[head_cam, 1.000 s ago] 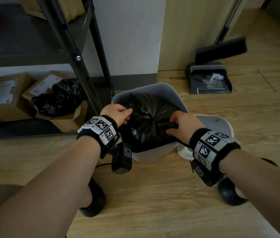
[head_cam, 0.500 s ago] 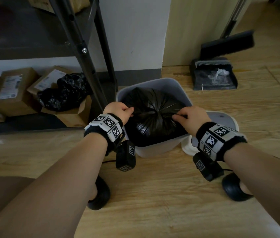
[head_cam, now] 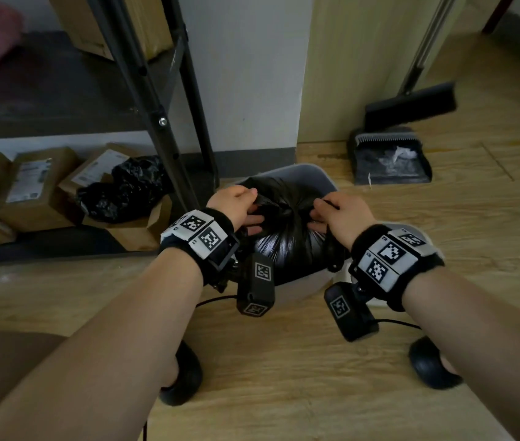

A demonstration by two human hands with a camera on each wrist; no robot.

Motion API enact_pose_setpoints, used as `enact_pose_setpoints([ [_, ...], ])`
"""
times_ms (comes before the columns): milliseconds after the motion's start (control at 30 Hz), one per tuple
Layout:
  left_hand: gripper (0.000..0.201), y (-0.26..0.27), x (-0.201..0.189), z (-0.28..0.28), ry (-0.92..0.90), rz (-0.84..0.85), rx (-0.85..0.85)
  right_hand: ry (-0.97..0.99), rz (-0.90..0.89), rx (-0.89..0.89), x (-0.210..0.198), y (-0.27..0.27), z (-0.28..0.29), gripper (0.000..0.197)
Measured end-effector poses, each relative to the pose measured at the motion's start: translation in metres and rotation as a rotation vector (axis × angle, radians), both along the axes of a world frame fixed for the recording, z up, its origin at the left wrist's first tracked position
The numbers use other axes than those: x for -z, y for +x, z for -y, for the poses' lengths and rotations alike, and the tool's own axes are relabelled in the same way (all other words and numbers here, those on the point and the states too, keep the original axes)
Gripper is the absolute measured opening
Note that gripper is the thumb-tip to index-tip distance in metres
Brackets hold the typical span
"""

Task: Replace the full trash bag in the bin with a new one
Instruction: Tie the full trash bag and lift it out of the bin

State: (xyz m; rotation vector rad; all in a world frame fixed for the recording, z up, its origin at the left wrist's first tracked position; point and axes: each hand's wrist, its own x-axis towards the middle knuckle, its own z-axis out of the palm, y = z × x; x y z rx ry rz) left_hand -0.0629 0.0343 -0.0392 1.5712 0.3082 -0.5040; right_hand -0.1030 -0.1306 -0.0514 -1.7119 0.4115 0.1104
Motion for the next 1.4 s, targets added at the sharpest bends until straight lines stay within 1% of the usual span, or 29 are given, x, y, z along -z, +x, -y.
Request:
enact_pose_setpoints([
  [100,0.018,0.000,-0.014,0.007,-0.052,0.043,-0.021,0.080,0.040,0.037,-0.009,0.000,-0.003,0.028],
  [300,0.022,0.007,-0.047,0.016,-0.052,0.152,-0.012,0.150,0.126,0.111,-0.035,0.004,-0.002,0.023],
  [433,0.025,0.008,-0.076,0.022,-0.045,0.217,0.004,0.143,0.176,0.134,-0.061,0.006,-0.001,0.028],
  [633,0.026,0.005,-0.127,0.035,-0.036,0.319,0.041,0.118,0.303,0.170,-0.109,0.005,0.007,0.030],
  [800,0.028,0.004,-0.168,0.053,-0.027,0.398,0.061,0.100,0.389,0.193,-0.149,0.003,0.026,0.030],
  [967,0.026,0.005,-0.200,0.080,-0.055,0.453,0.132,0.113,0.451,0.211,-0.185,0.001,0.055,0.027],
  [1033,0.026,0.008,-0.209,0.095,-0.061,0.463,0.159,0.133,0.467,0.230,-0.197,-0.001,0.070,0.023],
  [1133,0.025,0.014,-0.218,0.121,-0.081,0.457,0.209,0.088,0.470,0.262,-0.206,0.001,0.096,0.018],
  [1267,0.027,0.022,-0.222,0.160,-0.115,0.435,0.277,0.076,0.479,0.325,-0.208,0.005,0.134,0.025],
  [1400,0.028,0.035,-0.211,0.194,-0.112,0.410,0.346,0.019,0.437,0.365,-0.200,0.011,0.163,0.027],
])
